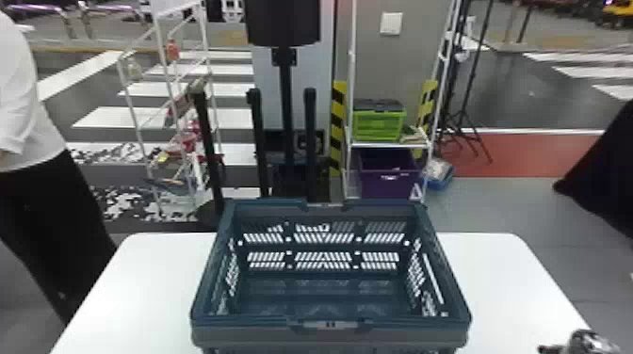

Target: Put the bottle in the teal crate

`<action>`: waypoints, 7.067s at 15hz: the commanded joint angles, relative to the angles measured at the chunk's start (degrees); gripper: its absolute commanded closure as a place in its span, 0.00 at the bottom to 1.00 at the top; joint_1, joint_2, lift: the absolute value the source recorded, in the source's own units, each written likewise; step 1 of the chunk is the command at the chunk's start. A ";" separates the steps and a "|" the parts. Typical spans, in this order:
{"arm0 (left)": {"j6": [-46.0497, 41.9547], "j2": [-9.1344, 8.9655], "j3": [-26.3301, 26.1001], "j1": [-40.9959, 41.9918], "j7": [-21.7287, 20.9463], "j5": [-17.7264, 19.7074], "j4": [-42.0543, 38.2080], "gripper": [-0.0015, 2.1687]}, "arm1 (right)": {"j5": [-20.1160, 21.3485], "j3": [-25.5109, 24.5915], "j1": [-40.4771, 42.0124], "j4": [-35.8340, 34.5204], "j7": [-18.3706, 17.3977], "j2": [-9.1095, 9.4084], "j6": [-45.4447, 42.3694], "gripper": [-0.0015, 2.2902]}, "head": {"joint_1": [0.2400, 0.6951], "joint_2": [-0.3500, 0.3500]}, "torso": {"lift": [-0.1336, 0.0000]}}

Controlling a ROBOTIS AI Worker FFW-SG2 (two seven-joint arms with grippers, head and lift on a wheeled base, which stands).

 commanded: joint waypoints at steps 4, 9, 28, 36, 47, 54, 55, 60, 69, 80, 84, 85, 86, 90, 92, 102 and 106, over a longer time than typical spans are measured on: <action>-0.52 0.27 0.00 -0.35 -0.26 0.34 0.31 0.06 | 0.63 0.09 -4.70 -1.17 1.05 0.05 2.11 0.88 | 0.57 0.50 | 1.00; -6.84 0.44 0.88 -0.70 -0.26 2.36 2.60 0.06 | 4.58 0.44 -13.49 -6.53 1.40 0.05 16.17 0.88 | 0.57 0.50 | 1.00; -12.82 0.53 2.46 -0.88 -0.53 5.52 6.03 0.06 | 26.20 16.61 -58.32 23.35 18.89 0.05 48.34 0.88 | 0.57 0.50 | 1.00; -19.50 0.00 3.78 1.23 -0.35 5.61 6.99 0.06 | 31.04 20.39 -68.78 38.82 26.27 0.05 59.41 0.88 | 0.57 0.50 | 1.00; -26.00 -1.49 4.66 2.38 -0.53 5.26 9.10 0.06 | 31.83 24.17 -78.45 61.24 25.48 0.05 52.73 0.88 | 0.57 0.50 | 1.00; -28.82 -1.76 5.27 2.90 -0.70 5.35 9.81 0.06 | 28.49 25.49 -80.38 64.40 25.04 0.05 54.84 0.08 | 0.57 0.50 | 1.00; -28.82 -1.76 5.27 2.90 -0.70 5.35 9.81 0.06 | 28.49 25.84 -80.38 64.31 24.78 0.05 55.37 0.03 | 0.57 0.50 | 1.00; -28.82 -1.84 5.27 2.90 -0.70 5.35 9.63 0.06 | 27.96 25.40 -79.85 62.29 24.60 0.05 55.55 0.03 | 0.57 0.50 | 1.00; -28.64 -1.84 5.36 2.90 -0.70 5.61 9.72 0.06 | 24.88 23.56 -72.64 40.23 24.25 0.05 59.59 0.03 | 0.57 0.50 | 1.00; -23.19 -1.76 4.66 2.55 -0.70 4.38 7.78 0.06 | 5.99 5.36 -41.53 -1.34 21.53 0.05 54.14 0.03 | 0.57 0.50 | 1.00; -19.50 -1.67 2.64 2.11 -0.26 2.80 7.26 0.06 | 3.00 -3.34 -27.73 -4.33 16.08 0.05 31.46 0.03 | 0.57 0.50 | 1.00; -18.44 -1.67 2.29 2.02 -0.09 2.45 7.17 0.06 | 1.86 -5.18 -24.13 -3.80 14.14 0.05 25.49 0.03 | 0.57 0.50 | 1.00; -18.27 -1.76 2.11 1.94 -0.09 2.36 7.35 0.06 | 0.45 -6.85 -21.23 -2.31 13.35 0.05 21.09 0.03 | 0.57 0.50 | 1.00; -18.27 -1.67 1.67 1.76 0.44 2.27 8.14 0.06 | -1.22 -7.73 -13.49 5.86 10.63 0.05 5.45 0.04 | 0.57 0.50 | 1.00; -17.57 -1.58 1.67 1.67 0.44 2.36 7.96 0.06 | -1.48 -7.12 -11.47 8.50 10.36 0.05 1.23 0.04 | 0.57 0.50 | 1.00; -17.74 -0.70 1.67 1.85 0.35 2.53 7.35 0.06 | -0.78 -1.49 -3.03 10.08 0.17 0.05 -10.02 0.04 | 0.57 0.50 | 1.00; -19.50 -0.61 1.49 2.11 0.00 2.53 7.35 0.06 | -0.96 -0.17 -1.19 9.82 0.08 0.05 -10.72 0.04 | 0.57 0.50 | 1.00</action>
